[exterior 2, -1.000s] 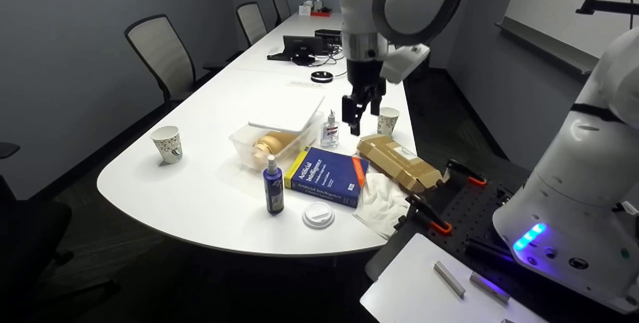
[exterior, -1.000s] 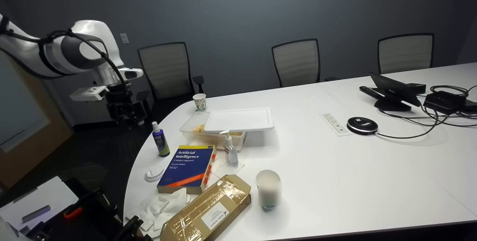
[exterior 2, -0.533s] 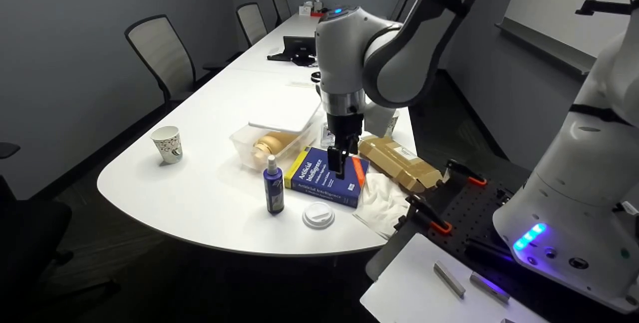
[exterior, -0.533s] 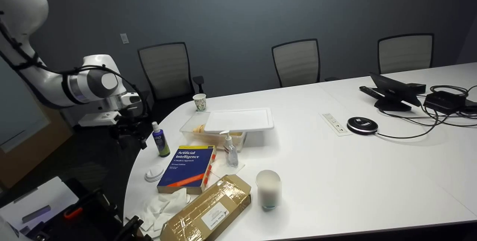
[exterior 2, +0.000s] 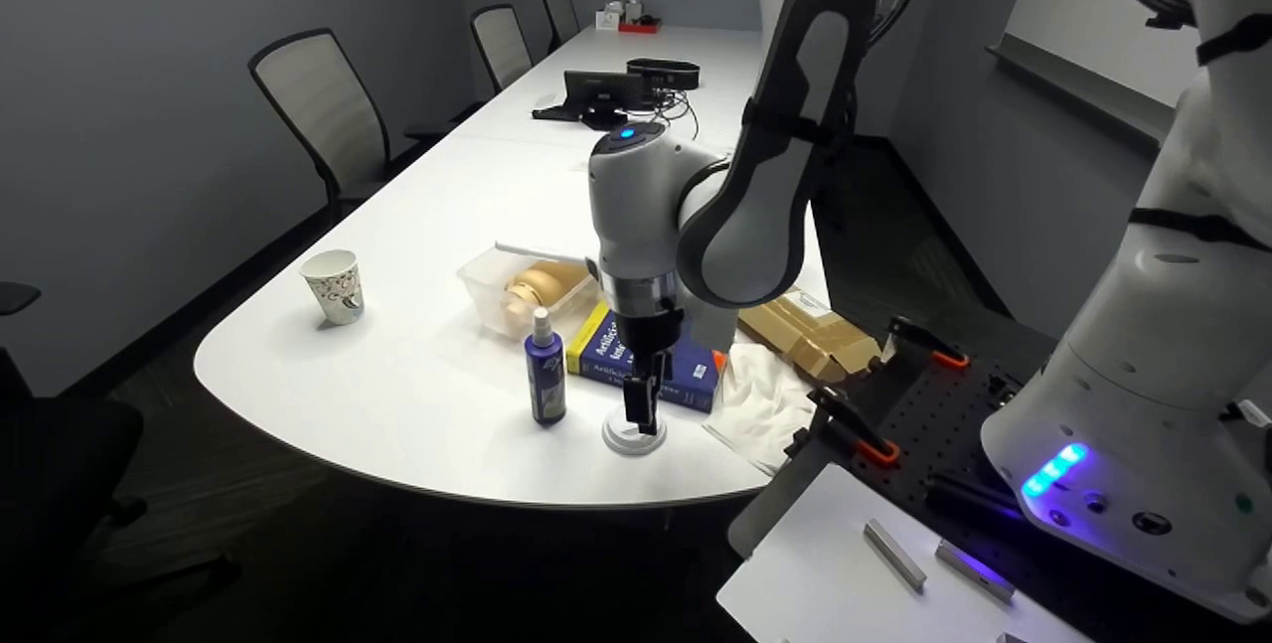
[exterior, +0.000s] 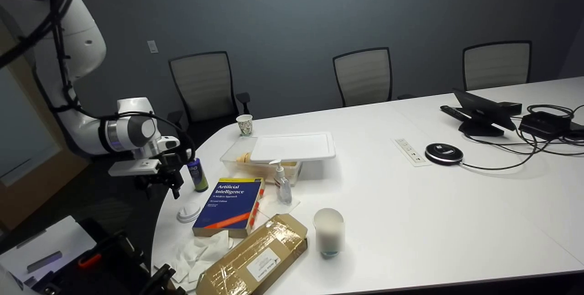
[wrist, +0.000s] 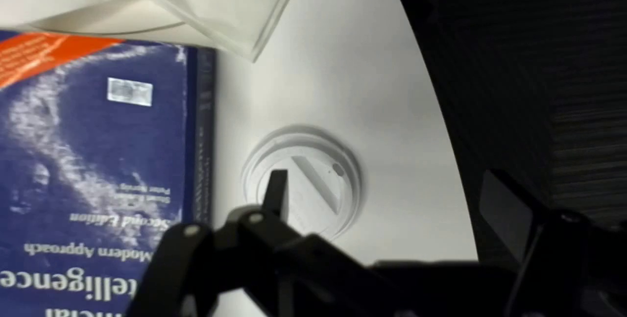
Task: Move the white plastic lid to the right
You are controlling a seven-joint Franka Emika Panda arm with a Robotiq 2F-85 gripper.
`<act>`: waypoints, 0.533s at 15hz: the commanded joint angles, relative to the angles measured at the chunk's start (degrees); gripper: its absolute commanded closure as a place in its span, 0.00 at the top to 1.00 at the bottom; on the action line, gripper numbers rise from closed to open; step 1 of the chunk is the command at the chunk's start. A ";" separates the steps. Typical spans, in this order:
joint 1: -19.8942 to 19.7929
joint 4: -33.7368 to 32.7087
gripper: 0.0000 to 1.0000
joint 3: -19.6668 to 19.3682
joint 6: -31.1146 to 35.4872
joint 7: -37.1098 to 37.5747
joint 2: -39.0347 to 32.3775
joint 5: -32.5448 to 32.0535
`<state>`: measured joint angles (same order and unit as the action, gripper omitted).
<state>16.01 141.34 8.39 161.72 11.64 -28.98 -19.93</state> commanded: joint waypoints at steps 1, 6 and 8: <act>5.15 -3.68 1.00 -3.22 2.03 -1.11 -5.54 0.76; 9.99 -7.91 1.00 -7.35 3.66 -0.87 -11.55 0.83; 10.64 -9.68 1.00 -8.06 3.41 -1.46 -13.25 1.00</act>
<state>24.65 134.40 2.04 164.16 11.34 -39.56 -19.87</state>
